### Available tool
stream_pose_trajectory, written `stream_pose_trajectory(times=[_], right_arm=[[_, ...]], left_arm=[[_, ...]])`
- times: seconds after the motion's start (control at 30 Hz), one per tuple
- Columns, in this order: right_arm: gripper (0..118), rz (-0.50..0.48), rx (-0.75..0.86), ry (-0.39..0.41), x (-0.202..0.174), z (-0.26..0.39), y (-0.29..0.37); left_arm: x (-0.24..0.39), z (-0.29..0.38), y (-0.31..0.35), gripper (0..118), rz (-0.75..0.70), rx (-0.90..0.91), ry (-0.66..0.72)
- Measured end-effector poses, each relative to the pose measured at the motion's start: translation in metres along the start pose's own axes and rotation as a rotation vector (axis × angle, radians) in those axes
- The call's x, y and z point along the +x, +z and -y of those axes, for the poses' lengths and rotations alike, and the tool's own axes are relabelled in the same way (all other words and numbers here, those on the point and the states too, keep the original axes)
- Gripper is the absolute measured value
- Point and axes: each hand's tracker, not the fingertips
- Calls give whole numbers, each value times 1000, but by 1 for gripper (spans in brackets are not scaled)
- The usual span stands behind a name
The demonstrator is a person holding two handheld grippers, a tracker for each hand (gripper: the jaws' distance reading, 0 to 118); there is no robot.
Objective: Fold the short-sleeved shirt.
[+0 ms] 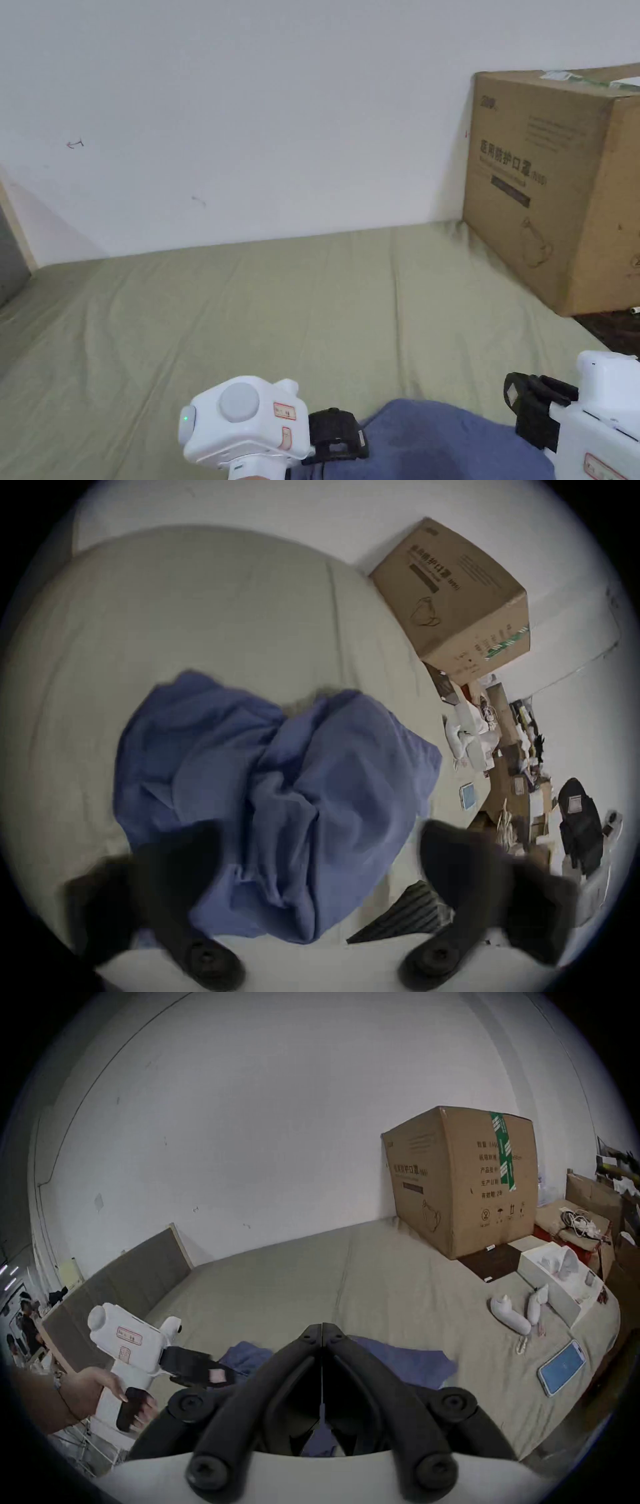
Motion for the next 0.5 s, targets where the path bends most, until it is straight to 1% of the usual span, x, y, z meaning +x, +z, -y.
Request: stream_pose_trajectory(times=[0.03, 0.07, 0.1, 0.17, 0.27, 0.3, 0.33, 0.37, 0.4, 0.43, 0.47, 0.5], right_arm=[[0, -1, -3, 0, 0, 0, -1], [0, -2, -3, 0, -1, -1, -3], [0, -4, 0, -1, -2, -2, -3], [0, -6, 18, 1, -4, -4, -2], [0, -4, 56, 5, -9, -6, 0], [0, -2, 63, 7, -10, -6, 0], [0, 0, 67, 9, -11, -6, 0], [0, 0, 68, 10, -12, -6, -1], [0, -2, 67, 10, -13, -5, -1], [0, -5, 64, 8, -13, -4, -2], [0, -7, 61, 9, -14, -2, -4], [0, -6, 57, 11, -15, 0, -5]], left_arm=[[-1, 2, 10, 114, 6, 54, 14], [-5, 0, 15, 113, 13, 48, 22], [-7, -1, 25, 113, 44, 84, 42], [-10, 1, 56, 113, 41, 190, 33], [-11, 17, 97, 112, -68, 392, -45], [-15, 26, 107, 109, -123, 450, -64], [-18, 35, 117, 100, -159, 481, -71], [-22, 46, 128, 67, -174, 514, -70], [-28, 58, 137, 30, -178, 546, -72], [-37, 66, 141, 0, -205, 547, -72], [-41, 75, 144, 1, -254, 554, -68], [-46, 88, 150, 0, -266, 585, -61]])
